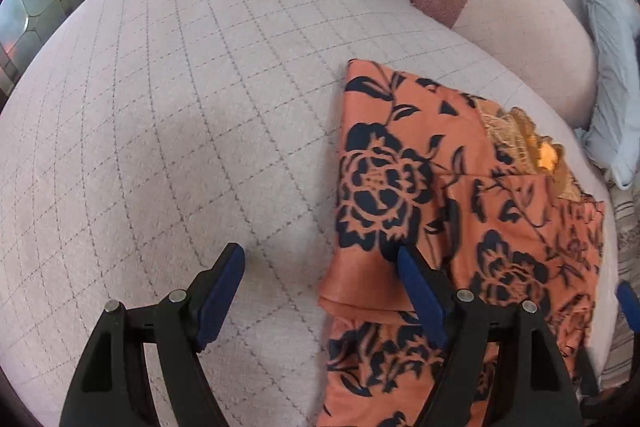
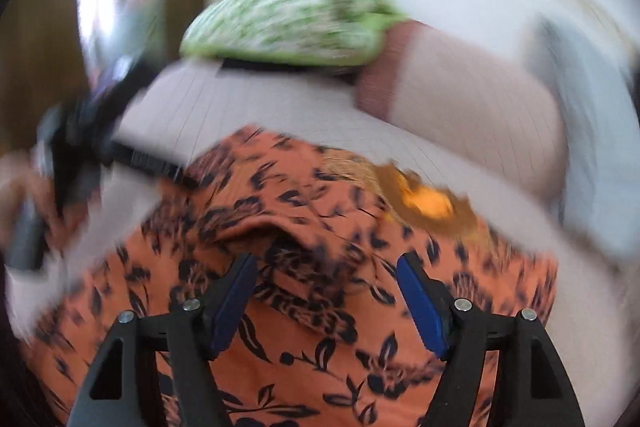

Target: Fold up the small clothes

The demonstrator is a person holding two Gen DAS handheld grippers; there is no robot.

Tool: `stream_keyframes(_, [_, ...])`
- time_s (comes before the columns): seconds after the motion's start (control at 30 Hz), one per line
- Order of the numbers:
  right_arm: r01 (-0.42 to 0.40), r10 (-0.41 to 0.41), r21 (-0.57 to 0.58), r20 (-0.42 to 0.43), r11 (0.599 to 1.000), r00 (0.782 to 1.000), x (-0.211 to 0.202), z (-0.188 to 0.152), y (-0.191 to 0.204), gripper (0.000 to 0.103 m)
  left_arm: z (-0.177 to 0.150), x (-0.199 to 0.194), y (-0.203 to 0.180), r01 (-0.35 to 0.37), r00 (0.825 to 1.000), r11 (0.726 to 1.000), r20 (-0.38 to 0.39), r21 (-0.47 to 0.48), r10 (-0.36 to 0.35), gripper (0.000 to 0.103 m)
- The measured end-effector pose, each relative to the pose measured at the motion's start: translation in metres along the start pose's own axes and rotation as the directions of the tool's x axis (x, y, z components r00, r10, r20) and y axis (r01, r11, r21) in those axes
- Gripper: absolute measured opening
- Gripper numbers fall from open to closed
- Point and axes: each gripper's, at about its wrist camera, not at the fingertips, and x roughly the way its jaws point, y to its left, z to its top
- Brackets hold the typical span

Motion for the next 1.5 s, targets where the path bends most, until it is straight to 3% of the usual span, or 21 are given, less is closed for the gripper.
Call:
stream_keyframes(0.1, [0.104, -0.113, -0.250, -0.022, 0.963, 0.993, 0.021, 0.012, 0.031, 0.075, -0.002, 0.001, 0.002, -0.008, 1.000, 1.000, -0.019, -0.004, 0.008, 0.079])
stream_keyframes(0.27, [0.085, -0.145, -0.457, -0.097, 0.886, 0.985, 0.068, 0.026, 0.059, 0.072, 0.007, 0.004, 0.010, 0.015, 1.000, 1.000, -0.023, -0.013, -0.015, 0.079])
stream_keyframes(0.3, [0.077, -0.144, -0.470, -0.107, 0.879, 0.984, 0.076, 0.027, 0.063, 0.064, 0.009, 0.004, 0.013, 0.016, 1.000, 1.000, -0.022, -0.012, -0.016, 0.079])
stream_keyframes(0.33, [0.061, -0.136, -0.463, -0.129, 0.884, 0.982, 0.084, 0.030, 0.064, 0.026, 0.010, 0.003, 0.016, 0.015, 1.000, 1.000, -0.021, -0.010, -0.016, 0.079])
stream_keyframes(0.37, [0.065, -0.146, -0.443, -0.151, 0.894, 0.978, 0.090, 0.034, 0.064, 0.013, 0.012, 0.001, 0.019, 0.016, 1.000, 1.000, -0.019, -0.009, -0.016, 0.079])
stream_keyframes(0.43, [0.094, -0.142, -0.346, -0.119, 0.934, 0.983, 0.085, 0.042, 0.050, 0.010, 0.013, -0.002, 0.025, 0.020, 1.000, 1.000, -0.017, -0.015, -0.021, 0.079])
stream_keyframes(0.5, [0.106, -0.122, -0.161, -0.095, 0.981, 0.988, 0.072, 0.047, 0.017, 0.008, 0.014, -0.002, 0.027, 0.022, 1.000, 1.000, -0.019, -0.020, -0.022, 0.079])
stream_keyframes(0.53, [0.102, -0.103, -0.016, -0.085, 0.995, 0.991, 0.063, 0.046, -0.012, 0.008, 0.015, -0.002, 0.026, 0.016, 1.000, 1.000, -0.018, -0.018, -0.016, 0.079])
stream_keyframes(0.57, [0.088, -0.076, 0.151, -0.079, 0.985, 0.994, 0.054, 0.041, -0.046, 0.008, 0.014, -0.001, 0.025, 0.007, 1.000, 1.000, -0.018, -0.012, -0.007, 0.079])
stream_keyframes(0.6, [0.074, -0.056, 0.277, -0.073, 0.958, 0.996, 0.047, 0.033, -0.072, 0.008, 0.012, 0.000, 0.021, -0.005, 1.000, 1.000, -0.018, -0.002, 0.005, 0.079])
stream_keyframes(0.63, [0.048, -0.023, 0.444, -0.061, 0.895, 0.998, 0.038, 0.015, -0.108, 0.008, 0.011, 0.001, 0.017, -0.020, 1.000, 1.000, -0.017, 0.010, 0.020, 0.079])
stream_keyframes(0.73, [-0.051, 0.075, 0.778, 0.005, 0.627, 0.997, 0.026, -0.065, -0.184, 0.007, 0.009, 0.003, 0.008, -0.031, 0.999, 0.999, -0.015, 0.036, 0.031, 0.079])
stream_keyframes(0.8, [-0.079, 0.113, 0.864, 0.025, 0.497, 0.993, 0.030, -0.114, -0.203, 0.007, 0.007, 0.004, 0.000, -0.020, 0.999, 0.998, -0.024, 0.057, 0.021, 0.079])
stream_keyframes(0.9, [-0.088, 0.137, 0.922, 0.039, 0.376, 0.990, 0.040, -0.162, -0.209, 0.007, 0.002, 0.004, -0.014, -0.060, 0.998, 0.991, -0.018, 0.116, 0.062, 0.079])
stream_keyframes(0.97, [-0.132, 0.147, 0.935, 0.087, 0.329, 0.985, 0.043, -0.174, -0.209, 0.007, -0.003, 0.004, -0.021, -0.094, 0.995, 0.983, -0.008, 0.155, 0.096, 0.079])
stream_keyframes(1.03, [-0.147, 0.150, 0.937, 0.103, 0.317, 0.983, 0.048, -0.180, -0.212, 0.007, -0.007, 0.004, -0.026, -0.114, 0.993, 0.976, 0.000, 0.183, 0.116, 0.079])
stream_keyframes(1.1, [-0.165, 0.182, 0.948, 0.118, 0.273, 0.976, 0.052, -0.187, -0.220, 0.009, -0.011, 0.006, -0.031, -0.122, 0.992, 0.974, 0.004, 0.193, 0.124, 0.079])
stream_keyframes(1.23, [-0.246, 0.254, 0.963, 0.213, 0.107, 0.943, 0.051, -0.201, -0.228, 0.014, -0.014, 0.006, -0.036, -0.136, 0.991, 0.969, 0.010, 0.209, 0.137, 0.079])
stream_keyframes(1.43, [-0.379, 0.244, 0.918, 0.396, -0.116, 0.885, 0.057, -0.220, -0.241, 0.023, -0.007, 0.013, -0.027, -0.123, 0.992, 0.974, 0.000, 0.192, 0.126, 0.081])
stream_keyframes(1.47, [-0.400, 0.238, 0.908, 0.419, -0.125, 0.876, 0.056, -0.220, -0.242, 0.025, -0.007, 0.013, -0.027, -0.121, 0.992, 0.975, 0.000, 0.189, 0.123, 0.081])
stream_keyframes(1.5, [-0.415, 0.245, 0.904, 0.428, -0.104, 0.870, 0.056, -0.216, -0.242, 0.025, -0.007, 0.013, -0.026, -0.118, 0.993, 0.976, -0.003, 0.185, 0.121, 0.081])
